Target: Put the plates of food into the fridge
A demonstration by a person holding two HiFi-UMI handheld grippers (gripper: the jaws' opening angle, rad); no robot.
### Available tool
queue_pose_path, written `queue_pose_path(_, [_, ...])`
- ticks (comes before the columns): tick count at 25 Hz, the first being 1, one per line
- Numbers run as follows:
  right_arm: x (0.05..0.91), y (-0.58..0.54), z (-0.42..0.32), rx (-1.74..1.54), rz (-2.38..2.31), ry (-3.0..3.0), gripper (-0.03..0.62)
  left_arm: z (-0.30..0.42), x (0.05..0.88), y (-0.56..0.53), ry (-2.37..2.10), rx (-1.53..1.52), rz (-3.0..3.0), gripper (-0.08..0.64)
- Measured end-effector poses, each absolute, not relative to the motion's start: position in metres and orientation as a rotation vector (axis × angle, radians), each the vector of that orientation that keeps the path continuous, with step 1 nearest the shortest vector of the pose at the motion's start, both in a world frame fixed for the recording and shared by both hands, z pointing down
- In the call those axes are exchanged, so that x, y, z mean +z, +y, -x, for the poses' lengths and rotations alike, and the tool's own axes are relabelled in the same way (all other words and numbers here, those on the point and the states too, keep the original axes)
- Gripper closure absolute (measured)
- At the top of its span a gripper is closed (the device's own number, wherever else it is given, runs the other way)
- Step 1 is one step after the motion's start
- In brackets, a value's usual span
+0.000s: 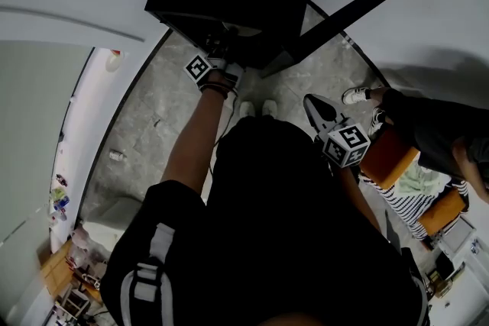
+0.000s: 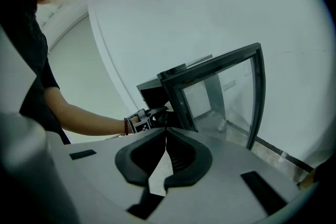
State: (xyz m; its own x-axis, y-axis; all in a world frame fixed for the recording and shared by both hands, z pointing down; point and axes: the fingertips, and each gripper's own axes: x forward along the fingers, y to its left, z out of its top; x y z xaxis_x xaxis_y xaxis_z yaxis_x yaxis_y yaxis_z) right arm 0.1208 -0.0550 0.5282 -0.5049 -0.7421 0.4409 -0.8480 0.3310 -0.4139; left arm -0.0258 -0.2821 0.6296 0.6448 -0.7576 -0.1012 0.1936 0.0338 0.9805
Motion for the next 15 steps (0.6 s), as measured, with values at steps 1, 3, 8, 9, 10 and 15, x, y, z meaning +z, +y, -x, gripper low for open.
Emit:
queue_pose_path(1, [0.528, -0.056, -0.121, 0.917, -1.459, -2.419, 0.568, 0.027, 0.629, -0.281, -0.524, -0.788, -1.349, 0.511])
queue_pose_path(3, [0.529, -0.057, -0.120, 0.920, -1.454, -2.423, 0.568, 0.029, 0.626, -0.279, -0.517, -0.791, -1.361, 0.494])
queue_pose_path(8, [0.532, -0.057, -0.117, 0.937, -1.431, -2.442, 0.568, 0.036, 0.625, -0.272, -0.519, -0.791, -1.380, 0.468])
queue_pose_path(9, [0.532, -0.057, -0.115, 0.938, -1.424, -2.447, 0.568, 0.038, 0.625, -0.271, -0.523, -0.787, -1.385, 0.465])
queue_pose_path(10, [0.532, -0.057, -0.114, 0.937, -1.417, -2.451, 0.568, 0.040, 0.625, -0.268, -0.534, -0.767, -1.401, 0.460])
queue_pose_path(15, [0.536, -0.058, -0.109, 0.946, -1.389, -2.461, 0.568, 0.053, 0.646, -0.246, -0.641, -0.576, -1.505, 0.457])
